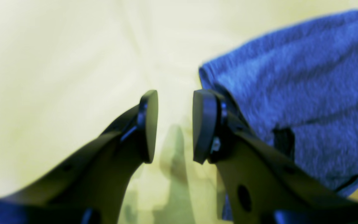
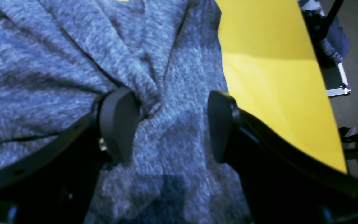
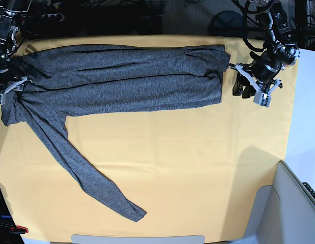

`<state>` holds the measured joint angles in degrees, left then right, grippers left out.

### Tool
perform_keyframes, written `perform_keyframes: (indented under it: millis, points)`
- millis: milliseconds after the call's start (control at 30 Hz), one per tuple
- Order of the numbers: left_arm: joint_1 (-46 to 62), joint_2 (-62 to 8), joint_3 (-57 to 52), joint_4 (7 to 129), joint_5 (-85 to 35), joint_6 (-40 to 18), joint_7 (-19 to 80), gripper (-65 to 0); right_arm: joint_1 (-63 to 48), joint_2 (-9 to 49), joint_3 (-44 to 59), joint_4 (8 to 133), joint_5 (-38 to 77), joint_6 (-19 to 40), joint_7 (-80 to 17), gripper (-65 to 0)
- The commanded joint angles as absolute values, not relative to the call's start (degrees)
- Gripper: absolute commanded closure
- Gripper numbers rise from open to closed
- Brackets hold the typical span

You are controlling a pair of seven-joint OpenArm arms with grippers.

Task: Fold the T-shirt properly
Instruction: 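Open both grippers to release the folded hem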

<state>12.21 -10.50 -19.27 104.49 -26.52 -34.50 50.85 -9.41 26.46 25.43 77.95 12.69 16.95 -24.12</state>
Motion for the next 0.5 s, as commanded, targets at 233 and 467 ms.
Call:
perform_keyframes:
  millis: [233, 467]
  points:
    - [11.82, -11.12, -19.56, 106.68, -27.38, -34.68, 49.45, -18.7, -8.92, 26.07, 29.32, 82.86, 12.70, 16.66, -22.73, -37.2]
    - [11.82, -11.12, -19.56, 106.68, -27.38, -34.68, 49.36, -18.7, -8.57, 25.98, 32.31, 85.93, 12.70, 16.66, -22.64, -37.2]
